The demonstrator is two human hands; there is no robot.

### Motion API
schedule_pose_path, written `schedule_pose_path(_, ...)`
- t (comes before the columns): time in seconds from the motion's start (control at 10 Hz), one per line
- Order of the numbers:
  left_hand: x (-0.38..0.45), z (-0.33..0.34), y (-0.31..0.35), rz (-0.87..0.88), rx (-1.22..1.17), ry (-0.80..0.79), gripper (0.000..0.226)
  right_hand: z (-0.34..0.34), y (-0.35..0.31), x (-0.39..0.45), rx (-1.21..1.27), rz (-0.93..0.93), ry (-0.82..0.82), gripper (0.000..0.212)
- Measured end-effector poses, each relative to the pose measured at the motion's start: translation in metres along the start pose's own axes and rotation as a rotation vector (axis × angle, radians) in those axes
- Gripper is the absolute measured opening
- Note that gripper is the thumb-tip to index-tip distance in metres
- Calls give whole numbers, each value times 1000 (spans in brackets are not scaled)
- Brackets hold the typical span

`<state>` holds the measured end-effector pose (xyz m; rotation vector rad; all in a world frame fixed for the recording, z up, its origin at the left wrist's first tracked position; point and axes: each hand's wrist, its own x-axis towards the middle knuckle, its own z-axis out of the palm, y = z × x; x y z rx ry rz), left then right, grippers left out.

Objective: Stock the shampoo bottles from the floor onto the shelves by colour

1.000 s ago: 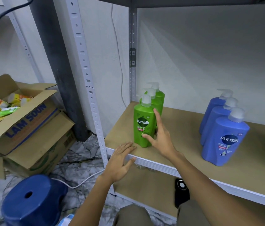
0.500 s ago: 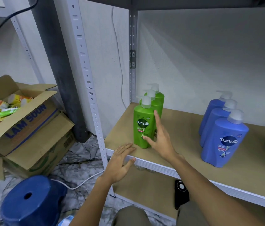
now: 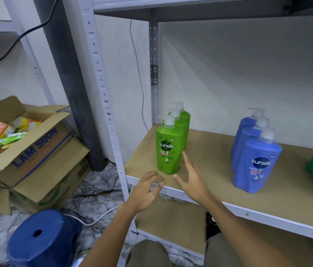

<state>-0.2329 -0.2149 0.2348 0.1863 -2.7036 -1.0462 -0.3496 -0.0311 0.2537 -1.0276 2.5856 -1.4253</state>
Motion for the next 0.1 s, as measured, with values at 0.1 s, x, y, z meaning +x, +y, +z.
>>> schedule_pose_path(0.1, -6, 5, 15, -37, 0, -13, 31, -3, 9, -19, -154, 15, -94, 72)
